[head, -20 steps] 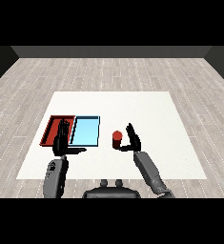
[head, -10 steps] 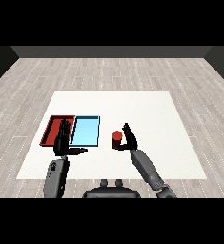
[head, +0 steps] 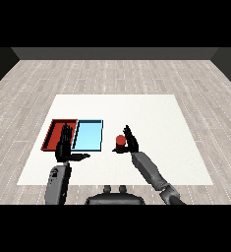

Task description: Pick the red can and put it in the red box

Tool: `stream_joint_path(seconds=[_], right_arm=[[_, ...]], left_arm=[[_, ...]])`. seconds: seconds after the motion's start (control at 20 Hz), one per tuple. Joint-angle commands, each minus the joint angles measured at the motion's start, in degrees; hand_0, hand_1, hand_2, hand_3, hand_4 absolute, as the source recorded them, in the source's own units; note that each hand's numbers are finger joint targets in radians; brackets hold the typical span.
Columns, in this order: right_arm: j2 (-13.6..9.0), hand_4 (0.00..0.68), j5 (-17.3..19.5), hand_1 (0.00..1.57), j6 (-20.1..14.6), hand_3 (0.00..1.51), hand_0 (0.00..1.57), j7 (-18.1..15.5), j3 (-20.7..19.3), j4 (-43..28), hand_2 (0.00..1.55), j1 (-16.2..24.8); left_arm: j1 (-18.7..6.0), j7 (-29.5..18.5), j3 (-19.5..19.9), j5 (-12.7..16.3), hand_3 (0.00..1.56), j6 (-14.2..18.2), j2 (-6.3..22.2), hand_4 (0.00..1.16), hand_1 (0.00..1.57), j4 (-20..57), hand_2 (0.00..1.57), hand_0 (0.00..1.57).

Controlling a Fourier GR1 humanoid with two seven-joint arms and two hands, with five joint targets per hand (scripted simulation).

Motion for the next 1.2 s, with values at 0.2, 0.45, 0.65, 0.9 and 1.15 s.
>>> stream_joint_path(seconds=[0.2,0.45,0.65,0.9,1.15], right_arm=[[0.0,0.000,-6.4,0.00,-1.9,0.00,0.00,-2.0,6.2,3.5,0.00,-2.7],[0.0,0.000,-3.8,0.00,-0.8,0.00,0.00,0.7,3.6,3.5,0.00,-3.9],[0.0,0.000,-7.9,0.00,-7.4,0.00,0.00,-2.3,9.2,7.2,0.00,-5.3],[0.0,0.566,-15.6,1.48,-18.3,1.44,1.48,-1.5,14.2,7.8,1.47,-8.5],[0.0,0.600,-17.4,1.47,-20.7,1.40,1.47,-0.7,16.2,8.2,1.46,-10.4]], left_arm=[[-2.4,2.3,0.4,0.2,0.00,0.6,0.2,0.00,0.00,0.5,0.00,0.00],[1.0,-0.1,2.0,2.1,0.00,-2.6,1.8,0.00,0.00,-0.9,0.00,0.00],[-1.5,-2.6,-0.5,-1.6,0.00,1.2,-1.5,0.00,0.00,2.6,0.00,0.00],[-2.0,1.9,0.7,-0.1,0.00,1.5,-0.3,0.00,0.00,-0.7,0.00,0.00],[-3.2,2.1,-0.4,-2.0,0.00,2.9,-0.8,0.00,0.00,0.1,0.00,0.00]])
